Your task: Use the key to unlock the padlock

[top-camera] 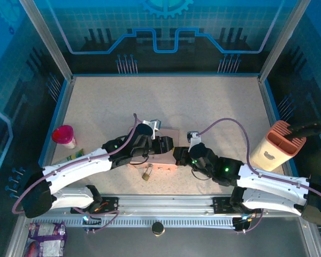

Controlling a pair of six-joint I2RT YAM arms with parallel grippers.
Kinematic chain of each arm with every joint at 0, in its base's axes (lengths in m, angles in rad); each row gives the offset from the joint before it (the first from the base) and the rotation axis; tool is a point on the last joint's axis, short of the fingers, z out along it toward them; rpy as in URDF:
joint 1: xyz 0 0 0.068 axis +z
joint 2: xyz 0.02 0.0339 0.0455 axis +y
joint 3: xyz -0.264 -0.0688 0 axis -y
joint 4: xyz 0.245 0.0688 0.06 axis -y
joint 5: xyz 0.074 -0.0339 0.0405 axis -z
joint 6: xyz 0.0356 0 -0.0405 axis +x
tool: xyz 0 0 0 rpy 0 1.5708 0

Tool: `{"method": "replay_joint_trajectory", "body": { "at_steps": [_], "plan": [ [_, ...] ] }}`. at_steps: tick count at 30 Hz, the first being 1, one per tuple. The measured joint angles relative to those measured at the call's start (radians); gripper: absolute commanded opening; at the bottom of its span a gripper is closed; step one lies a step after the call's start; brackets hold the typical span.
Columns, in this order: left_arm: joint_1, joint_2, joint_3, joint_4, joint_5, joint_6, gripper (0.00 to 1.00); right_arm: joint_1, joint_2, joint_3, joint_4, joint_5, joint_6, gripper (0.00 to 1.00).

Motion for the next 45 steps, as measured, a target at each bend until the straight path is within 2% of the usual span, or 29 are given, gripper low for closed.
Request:
{"method": "replay_joint_trajectory", "body": {
  "at_steps": [8, 16, 20, 25, 28, 33, 45],
  "plan": [
    [0.0, 0.0, 0.0, 0.006, 0.0, -0.011, 0.24, 0.0, 0.012, 0.0, 0.012, 0.0, 0.0, 0.0],
    [0.0, 0.0, 0.0, 0.023, 0.0, -0.024, 0.0, 0.0, 0.018, 0.0, 0.018, 0.0, 0.0, 0.0],
    [0.0, 0.0, 0.0, 0.029, 0.0, -0.026, 0.0, 0.0, 0.018, 0.0, 0.019, 0.001, 0.0, 0.0],
    [0.0, -0.02, -0.027, 0.077, -0.001, -0.027, 0.0, -0.008, 0.006, 0.0, 0.028, -0.009, 0.005, 0.18],
    [0.007, -0.056, -0.066, 0.14, -0.001, -0.027, 0.0, -0.056, -0.039, -0.029, 0.092, -0.061, 0.029, 0.32],
    [0.051, -0.103, -0.106, 0.271, 0.001, -0.027, 0.0, -0.149, -0.086, -0.114, 0.253, -0.17, 0.058, 0.43],
    [0.09, -0.123, -0.108, 0.45, 0.084, -0.044, 0.0, -0.212, -0.08, -0.216, 0.637, -0.349, 0.072, 0.51]
  ]
}}
